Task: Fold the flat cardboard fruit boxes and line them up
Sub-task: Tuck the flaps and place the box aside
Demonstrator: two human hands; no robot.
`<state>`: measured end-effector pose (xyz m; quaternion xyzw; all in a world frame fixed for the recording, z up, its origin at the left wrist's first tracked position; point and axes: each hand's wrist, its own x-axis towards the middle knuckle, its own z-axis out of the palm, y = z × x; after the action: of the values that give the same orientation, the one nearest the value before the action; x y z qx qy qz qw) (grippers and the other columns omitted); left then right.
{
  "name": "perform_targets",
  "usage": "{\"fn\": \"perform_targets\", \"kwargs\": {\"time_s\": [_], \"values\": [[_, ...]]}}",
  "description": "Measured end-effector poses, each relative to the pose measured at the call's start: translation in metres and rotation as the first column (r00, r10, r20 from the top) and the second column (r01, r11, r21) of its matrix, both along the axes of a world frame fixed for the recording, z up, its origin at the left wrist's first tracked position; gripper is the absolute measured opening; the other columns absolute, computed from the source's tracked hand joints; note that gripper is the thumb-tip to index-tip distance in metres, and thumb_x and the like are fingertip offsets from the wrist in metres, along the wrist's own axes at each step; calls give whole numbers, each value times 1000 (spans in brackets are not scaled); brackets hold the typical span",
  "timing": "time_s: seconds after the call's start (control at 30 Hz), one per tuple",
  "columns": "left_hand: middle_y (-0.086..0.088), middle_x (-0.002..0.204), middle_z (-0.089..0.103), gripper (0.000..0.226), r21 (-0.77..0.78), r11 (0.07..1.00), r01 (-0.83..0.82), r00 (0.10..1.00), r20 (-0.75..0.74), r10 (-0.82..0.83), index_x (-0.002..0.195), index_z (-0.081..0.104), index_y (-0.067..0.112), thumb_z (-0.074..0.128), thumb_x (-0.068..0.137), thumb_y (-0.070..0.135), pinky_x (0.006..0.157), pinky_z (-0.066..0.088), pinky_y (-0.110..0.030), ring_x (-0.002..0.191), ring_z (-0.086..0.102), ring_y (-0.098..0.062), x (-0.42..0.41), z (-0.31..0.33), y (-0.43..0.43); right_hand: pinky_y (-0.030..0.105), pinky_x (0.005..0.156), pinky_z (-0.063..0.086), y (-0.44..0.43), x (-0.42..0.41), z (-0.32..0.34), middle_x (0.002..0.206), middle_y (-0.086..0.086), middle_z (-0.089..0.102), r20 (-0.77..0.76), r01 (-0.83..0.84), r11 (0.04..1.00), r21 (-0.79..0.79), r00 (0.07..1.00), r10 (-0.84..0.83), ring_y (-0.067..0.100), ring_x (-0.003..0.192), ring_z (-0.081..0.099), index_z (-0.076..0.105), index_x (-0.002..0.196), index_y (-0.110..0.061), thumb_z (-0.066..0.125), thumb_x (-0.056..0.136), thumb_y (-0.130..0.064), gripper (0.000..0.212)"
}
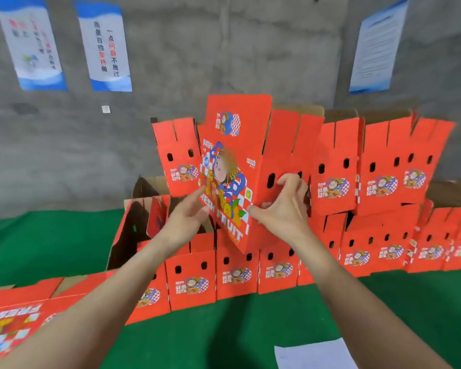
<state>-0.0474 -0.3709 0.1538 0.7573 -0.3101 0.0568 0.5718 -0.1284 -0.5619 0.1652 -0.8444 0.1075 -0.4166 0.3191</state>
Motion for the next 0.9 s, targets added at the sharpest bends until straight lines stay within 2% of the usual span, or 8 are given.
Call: {"fn": "perform_targets", "kwargs": {"time_s": [0.07,0.2,0.3,0.53,0.63,0.73,0.8,0.9], "values": [[0,137,50,48,66,996,54,999,-6,-54,145,36,19,44,99,9,90,42,-11,113,53,-11,3,7,-29,28,59,38,-11,12,-1,119,1,26,-28,82,996,-27,996,-83,12,61,52,21,98,-29,79,58,-38,71],[3,149,37,46,170,971,166,983,-105,-149,146,35,18,39,101,7,114,30,-36,136,35,-13,11,15,-82,32,64,40,-30,35,-4,132,9,22,-46,181,983,-45,982,-183,30,69,59,24,103,-24,80,59,-41,73],[18,129,51,44,148,958,245,964,-145,-225,126,51,29,35,99,-2,96,41,-11,114,52,10,16,16,-109,35,70,40,-49,55,-6,142,15,16,-30,246,968,-50,968,-248,39,94,59,28,113,-20,80,62,-44,76],[-4,148,41,56,138,961,239,963,-161,-216,147,33,17,28,97,-7,115,27,-37,137,36,-17,43,12,-154,38,73,42,-78,101,-21,150,14,9,-42,224,975,-8,974,-224,43,107,55,29,120,-18,81,68,-34,75],[4,154,28,61,-36,983,178,976,-119,-181,151,21,19,28,97,-8,111,29,-21,137,31,-6,55,11,-162,37,70,39,-75,109,-27,154,15,5,-6,222,975,12,975,-222,42,106,55,35,123,-15,79,71,-29,69],[9,152,29,57,-120,978,171,977,-109,-184,151,21,23,29,100,-2,96,35,-6,128,36,2,70,14,-170,49,87,43,-69,112,-38,156,21,9,124,309,945,-107,947,-296,44,117,45,40,130,-15,80,67,-19,74],[5,154,28,55,-131,973,188,975,-92,-200,151,21,19,29,100,-2,115,26,-25,138,30,-4,80,16,-175,56,99,36,-68,116,-44,158,20,3,120,285,943,-172,956,-267,46,133,26,35,142,-21,75,73,-16,81],[2,156,25,55,-87,972,218,970,-95,-226,151,20,16,30,101,-2,119,20,-39,144,22,-11,90,21,-182,56,106,34,-72,126,-47,157,13,-16,-36,213,967,-141,975,-220,41,143,-3,11,151,-33,67,81,-8,93]]}}
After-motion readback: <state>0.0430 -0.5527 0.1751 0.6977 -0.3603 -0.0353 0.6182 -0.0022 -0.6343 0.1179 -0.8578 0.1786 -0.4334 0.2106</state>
